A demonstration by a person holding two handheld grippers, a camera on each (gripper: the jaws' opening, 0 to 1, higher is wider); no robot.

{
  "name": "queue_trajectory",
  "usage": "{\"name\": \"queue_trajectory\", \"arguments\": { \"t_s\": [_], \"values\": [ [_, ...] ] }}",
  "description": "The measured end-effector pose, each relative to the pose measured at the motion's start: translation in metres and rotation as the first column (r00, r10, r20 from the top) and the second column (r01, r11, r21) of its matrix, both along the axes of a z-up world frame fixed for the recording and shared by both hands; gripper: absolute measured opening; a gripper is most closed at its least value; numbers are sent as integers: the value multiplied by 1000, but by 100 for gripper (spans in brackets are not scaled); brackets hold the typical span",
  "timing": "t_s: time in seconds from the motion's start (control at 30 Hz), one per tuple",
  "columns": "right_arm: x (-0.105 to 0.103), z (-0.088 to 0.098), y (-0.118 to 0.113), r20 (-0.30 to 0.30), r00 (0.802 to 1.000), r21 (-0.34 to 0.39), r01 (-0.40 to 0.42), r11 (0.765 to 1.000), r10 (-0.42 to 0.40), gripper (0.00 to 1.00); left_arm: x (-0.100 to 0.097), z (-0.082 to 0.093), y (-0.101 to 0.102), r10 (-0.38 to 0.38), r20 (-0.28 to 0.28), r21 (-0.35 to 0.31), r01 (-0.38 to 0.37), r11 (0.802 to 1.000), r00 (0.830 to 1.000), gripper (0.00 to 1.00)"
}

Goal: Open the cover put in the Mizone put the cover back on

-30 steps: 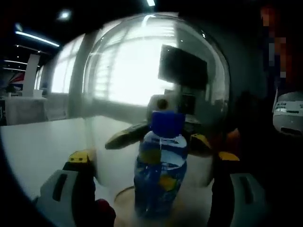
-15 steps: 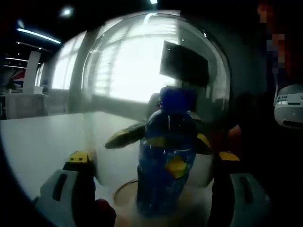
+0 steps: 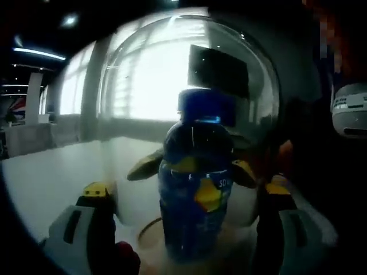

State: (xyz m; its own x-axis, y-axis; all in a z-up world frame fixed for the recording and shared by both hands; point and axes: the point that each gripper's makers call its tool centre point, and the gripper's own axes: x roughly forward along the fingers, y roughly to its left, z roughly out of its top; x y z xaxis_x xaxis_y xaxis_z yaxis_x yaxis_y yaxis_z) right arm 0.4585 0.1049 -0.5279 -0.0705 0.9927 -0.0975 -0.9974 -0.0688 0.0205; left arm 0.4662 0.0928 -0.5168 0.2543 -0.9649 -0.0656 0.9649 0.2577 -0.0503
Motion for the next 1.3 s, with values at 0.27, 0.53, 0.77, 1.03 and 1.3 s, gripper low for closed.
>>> {"name": "queue_trajectory", "arguments": {
  "t_s": [0.27,0.53,0.77,1.03,1.3],
  "values": [
    [1,2,1,-7,1000,54,5,999,-5,91,0,0,1,3,-1,1,-3,1000,1000,86],
    [0,3,3,-11,1000,64,8,998,-7,91,0,0,2,3,-1,-11,-3,1000,1000,86],
    [0,3,3,-15,1000,83,9,997,-8,91,0,0,2,5,-3,-17,-5,1000,1000,86],
    [1,4,2,-14,1000,88,7,996,-6,91,0,0,1,8,0,-17,-8,1000,1000,86],
    [-1,3,3,0,1000,59,8,998,-8,91,-1,-1,2,4,11,-18,-4,1000,1000,86]
  ]
}}
